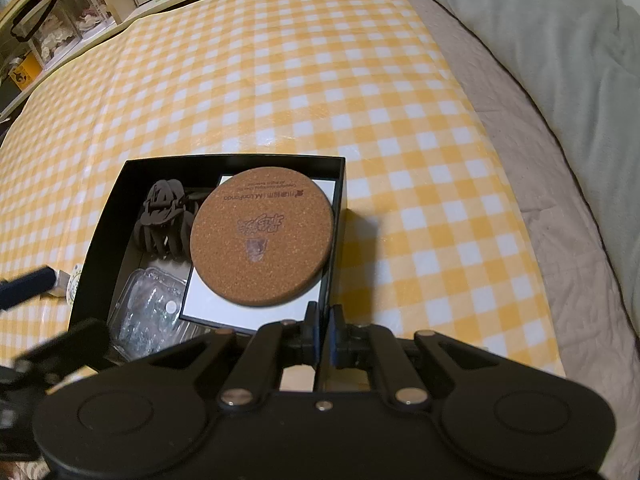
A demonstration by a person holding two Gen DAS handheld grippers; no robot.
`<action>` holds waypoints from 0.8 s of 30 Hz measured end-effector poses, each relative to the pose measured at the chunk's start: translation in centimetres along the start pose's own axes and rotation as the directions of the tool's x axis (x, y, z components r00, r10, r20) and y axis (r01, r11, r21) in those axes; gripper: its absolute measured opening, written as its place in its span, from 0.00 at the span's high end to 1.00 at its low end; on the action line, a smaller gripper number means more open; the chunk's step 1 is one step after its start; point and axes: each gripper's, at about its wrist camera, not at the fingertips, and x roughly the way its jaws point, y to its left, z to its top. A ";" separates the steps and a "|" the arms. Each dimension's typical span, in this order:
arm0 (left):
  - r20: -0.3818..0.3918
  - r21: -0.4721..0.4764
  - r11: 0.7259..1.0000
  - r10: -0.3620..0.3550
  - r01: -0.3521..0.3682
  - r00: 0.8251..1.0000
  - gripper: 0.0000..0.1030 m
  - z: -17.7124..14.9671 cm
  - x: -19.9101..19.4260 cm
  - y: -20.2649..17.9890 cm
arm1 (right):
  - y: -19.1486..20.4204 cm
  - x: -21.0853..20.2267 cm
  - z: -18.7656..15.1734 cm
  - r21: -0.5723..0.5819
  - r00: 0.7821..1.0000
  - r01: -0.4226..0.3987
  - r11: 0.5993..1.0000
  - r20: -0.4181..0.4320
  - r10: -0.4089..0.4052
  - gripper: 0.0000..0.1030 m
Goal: Organize rigid objects
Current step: 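Carry the screw case into the black box and release it with the left tool, then move the left tool to the brown-and-white tube and grasp it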
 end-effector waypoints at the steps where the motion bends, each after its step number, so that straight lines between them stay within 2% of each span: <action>1: 0.007 0.003 1.000 0.006 -0.006 1.000 0.00 0.2 -0.5 0.2 | 0.1 0.0 0.0 -0.006 1.000 0.002 1.000 0.000 -0.002 0.95; 9: 0.030 -0.046 0.997 0.059 -0.058 0.998 0.00 0.9 -3.5 3.4 | 0.6 -0.1 0.0 -0.029 1.000 0.006 1.000 -0.001 -0.006 0.94; 15: -0.028 -0.058 0.992 0.111 -0.112 0.993 0.00 -0.3 -3.7 7.3 | 0.3 0.0 0.0 -0.028 1.000 -0.002 1.000 -0.001 0.002 0.94; 24: -0.103 -0.232 0.953 0.174 -0.193 0.979 0.00 -2.9 -2.0 14.0 | 0.4 0.0 -0.1 -0.038 1.000 0.003 0.999 -0.002 -0.003 0.93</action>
